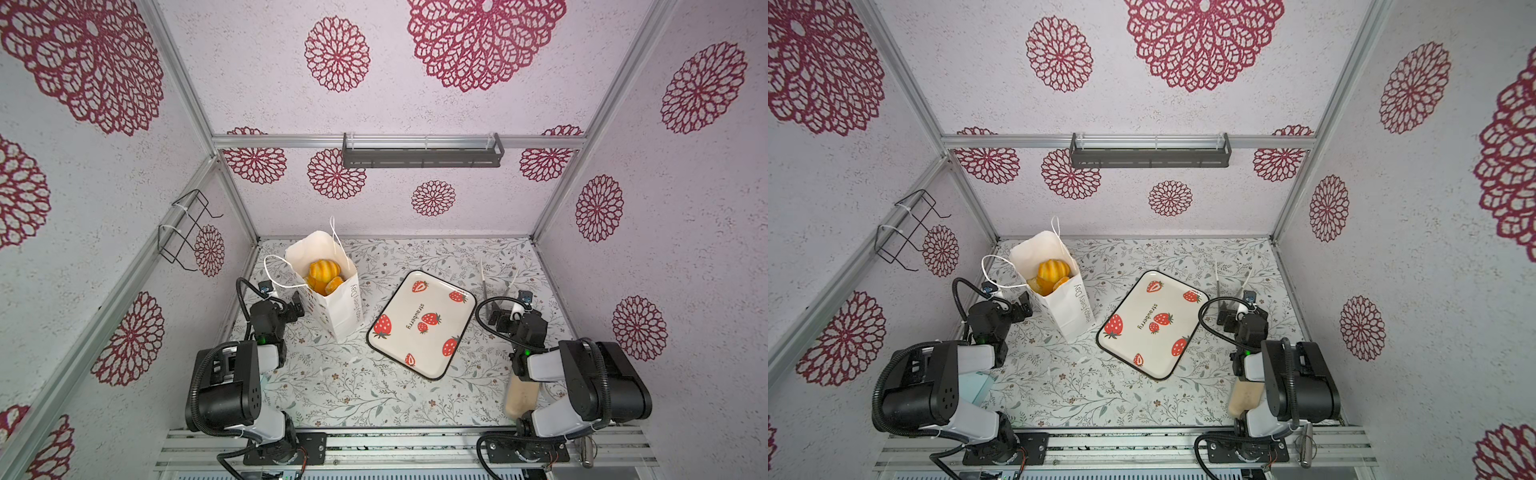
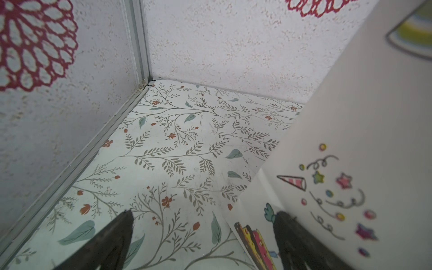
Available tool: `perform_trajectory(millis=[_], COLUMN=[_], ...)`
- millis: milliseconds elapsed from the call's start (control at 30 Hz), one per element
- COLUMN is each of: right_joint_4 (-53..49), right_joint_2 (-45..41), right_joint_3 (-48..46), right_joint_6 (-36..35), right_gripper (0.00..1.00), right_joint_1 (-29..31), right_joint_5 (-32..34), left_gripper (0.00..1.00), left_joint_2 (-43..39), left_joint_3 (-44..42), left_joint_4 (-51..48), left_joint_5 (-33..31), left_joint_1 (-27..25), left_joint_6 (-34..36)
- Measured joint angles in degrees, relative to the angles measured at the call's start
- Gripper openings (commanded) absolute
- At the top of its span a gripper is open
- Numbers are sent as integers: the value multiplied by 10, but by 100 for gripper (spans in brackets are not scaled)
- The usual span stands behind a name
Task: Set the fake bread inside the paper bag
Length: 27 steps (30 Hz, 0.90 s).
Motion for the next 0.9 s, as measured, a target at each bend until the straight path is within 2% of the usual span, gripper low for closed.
perform_trajectory(millis=[900], right_joint_4=[7], right_joint_2=[0], right_joint_3=[0], right_joint_6=[-10], right_gripper=[99], right_joint_1=[12], right_joint_5=[7], left_gripper=[97], left_joint_2=[0], left_joint_3=[1], left_joint_4=[-4], left_joint_5=[-21], left_joint_1=[-8], left_joint_6=[0])
